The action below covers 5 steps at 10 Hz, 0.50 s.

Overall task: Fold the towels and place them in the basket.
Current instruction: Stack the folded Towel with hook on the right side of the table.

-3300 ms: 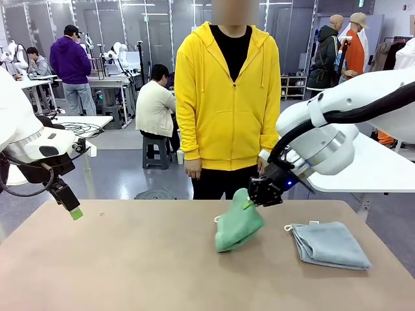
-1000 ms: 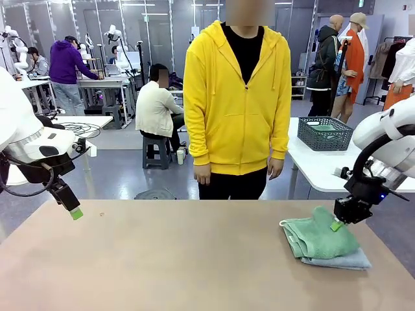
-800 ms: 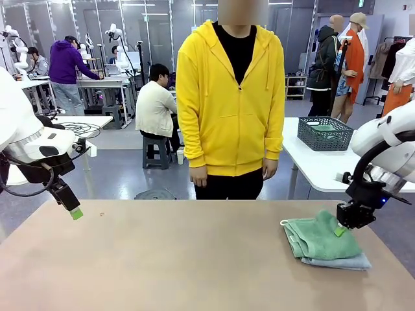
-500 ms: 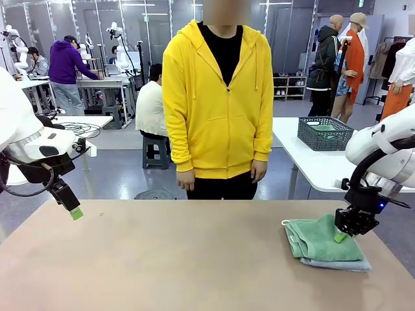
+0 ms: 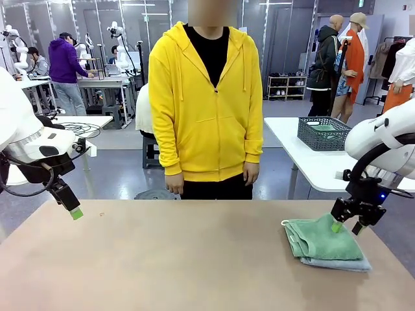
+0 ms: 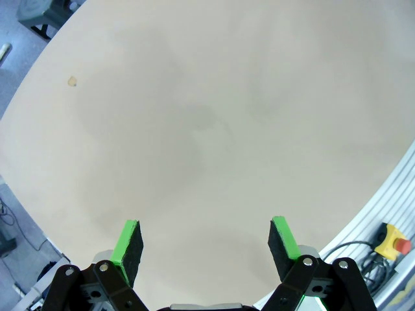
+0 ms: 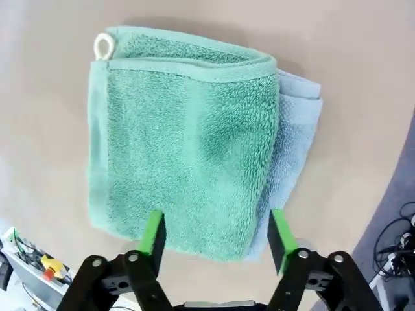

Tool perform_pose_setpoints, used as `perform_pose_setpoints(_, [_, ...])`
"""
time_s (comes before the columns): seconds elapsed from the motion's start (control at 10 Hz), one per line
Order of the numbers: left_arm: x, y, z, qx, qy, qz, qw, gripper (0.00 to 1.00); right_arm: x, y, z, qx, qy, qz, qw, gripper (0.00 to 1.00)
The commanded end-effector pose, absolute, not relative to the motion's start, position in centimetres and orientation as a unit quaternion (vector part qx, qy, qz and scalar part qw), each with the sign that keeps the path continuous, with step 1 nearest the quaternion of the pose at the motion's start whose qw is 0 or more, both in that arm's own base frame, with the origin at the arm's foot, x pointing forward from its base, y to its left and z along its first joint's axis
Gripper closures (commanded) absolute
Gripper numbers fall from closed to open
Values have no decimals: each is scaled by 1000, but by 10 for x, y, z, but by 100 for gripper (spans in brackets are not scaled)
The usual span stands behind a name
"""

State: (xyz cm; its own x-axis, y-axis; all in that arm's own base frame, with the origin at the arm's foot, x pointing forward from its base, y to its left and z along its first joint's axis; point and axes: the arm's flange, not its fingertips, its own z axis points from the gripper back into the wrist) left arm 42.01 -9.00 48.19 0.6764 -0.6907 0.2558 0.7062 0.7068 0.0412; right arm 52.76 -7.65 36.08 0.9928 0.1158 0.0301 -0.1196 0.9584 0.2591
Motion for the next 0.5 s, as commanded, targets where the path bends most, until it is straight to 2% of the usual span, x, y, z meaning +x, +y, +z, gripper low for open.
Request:
perform_pose_setpoints(0.0, [423,-91,484,-23,-124,-377,918,2,516,-63,372,98,-18,46,994,6])
perform_pose_setpoints(0.1, [423,-91,484,-23,-124,-377,918,2,518,-61,371,96,-20,44,994,0])
perform_pose_setpoints(0.4, [423,-91,484,-23,-124,-377,918,2,522,-68,377,116,-18,59,991,0])
